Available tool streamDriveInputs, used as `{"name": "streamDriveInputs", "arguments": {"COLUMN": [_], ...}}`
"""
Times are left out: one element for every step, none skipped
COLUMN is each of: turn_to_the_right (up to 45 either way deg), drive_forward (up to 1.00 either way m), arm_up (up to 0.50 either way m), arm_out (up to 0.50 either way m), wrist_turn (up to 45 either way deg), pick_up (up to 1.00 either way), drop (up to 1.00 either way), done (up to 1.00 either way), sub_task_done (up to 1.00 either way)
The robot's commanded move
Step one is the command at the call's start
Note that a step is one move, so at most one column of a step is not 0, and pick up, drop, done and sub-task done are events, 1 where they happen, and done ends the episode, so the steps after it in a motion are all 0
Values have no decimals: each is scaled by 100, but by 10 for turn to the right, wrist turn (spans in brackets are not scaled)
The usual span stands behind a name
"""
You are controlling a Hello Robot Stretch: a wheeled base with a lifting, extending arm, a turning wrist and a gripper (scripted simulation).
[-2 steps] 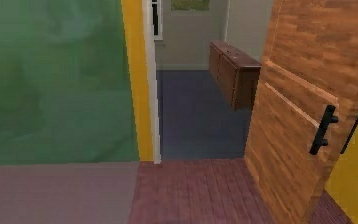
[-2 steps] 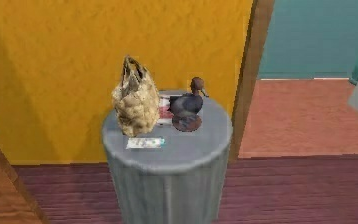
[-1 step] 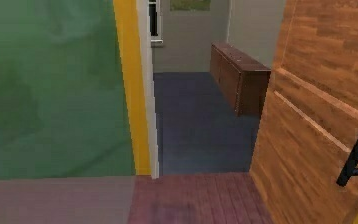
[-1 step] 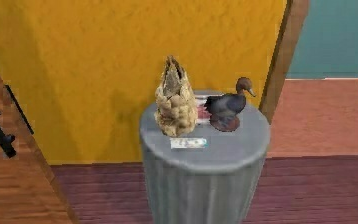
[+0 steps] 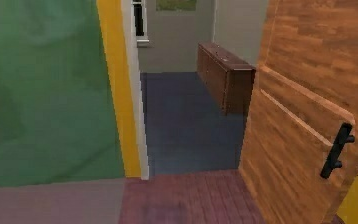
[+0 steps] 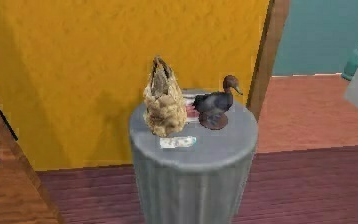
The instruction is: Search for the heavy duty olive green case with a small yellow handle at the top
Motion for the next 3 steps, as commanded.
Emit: {"name": "streamDriveInputs", "arguments": {"turn_to_the_right": [0,210,0], "drive_forward": [100,0,5], "arm_up": [0,0,0], "arm_out": [0,0,0], "wrist_turn": [0,0,0], "pick_up": [0,0,0], "drop": [0,0,0], "done": [0,0,0], "sub_task_done": [0,0,0]}}
